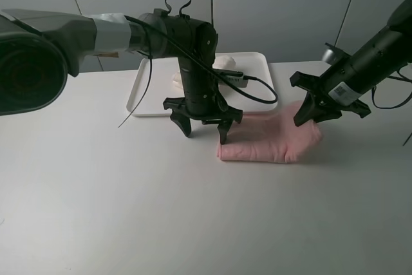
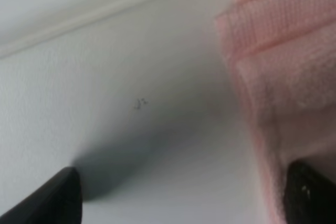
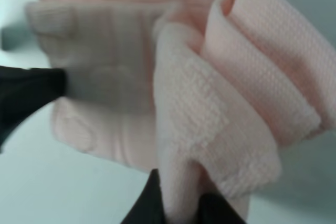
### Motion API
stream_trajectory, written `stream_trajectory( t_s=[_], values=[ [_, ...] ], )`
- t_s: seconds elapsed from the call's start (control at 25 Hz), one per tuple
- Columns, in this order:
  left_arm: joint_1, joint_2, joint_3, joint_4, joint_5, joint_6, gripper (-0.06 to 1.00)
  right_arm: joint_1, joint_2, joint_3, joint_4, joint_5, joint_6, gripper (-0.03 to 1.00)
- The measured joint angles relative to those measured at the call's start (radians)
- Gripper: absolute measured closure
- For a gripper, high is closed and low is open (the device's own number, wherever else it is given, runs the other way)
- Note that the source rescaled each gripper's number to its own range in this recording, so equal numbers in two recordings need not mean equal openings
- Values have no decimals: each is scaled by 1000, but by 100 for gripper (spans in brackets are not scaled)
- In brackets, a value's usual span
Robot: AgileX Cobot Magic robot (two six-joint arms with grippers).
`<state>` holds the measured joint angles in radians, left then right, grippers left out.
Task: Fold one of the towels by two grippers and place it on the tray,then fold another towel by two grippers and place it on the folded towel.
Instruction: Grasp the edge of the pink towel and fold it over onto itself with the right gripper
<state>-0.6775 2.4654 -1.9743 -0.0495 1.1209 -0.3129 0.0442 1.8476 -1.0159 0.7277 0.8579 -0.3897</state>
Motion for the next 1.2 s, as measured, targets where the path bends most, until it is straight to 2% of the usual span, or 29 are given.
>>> stream_trajectory(
  t_s=[0.12, 0.32, 0.52, 0.76, 0.96, 1.2],
  values=[
    [0, 0, 0, 0, 0, 0, -5, 0, 0, 2, 167, 37, -96, 92],
    [8, 0, 0, -15, 0, 10, -5, 38, 42, 2, 271, 55, -168, 92],
    [29, 0, 0, -30, 14, 29, -5, 86, 128, 14, 485, 64, -321, 92],
    [39, 0, 0, -39, 18, 44, -5, 89, 174, 47, 637, 59, -466, 92],
    [41, 0, 0, -53, 18, 57, -5, 93, 188, 60, 677, 48, -530, 92],
    [70, 0, -49, -90, 68, 145, -5, 93, 188, 60, 685, 37, -542, 92]
  ],
)
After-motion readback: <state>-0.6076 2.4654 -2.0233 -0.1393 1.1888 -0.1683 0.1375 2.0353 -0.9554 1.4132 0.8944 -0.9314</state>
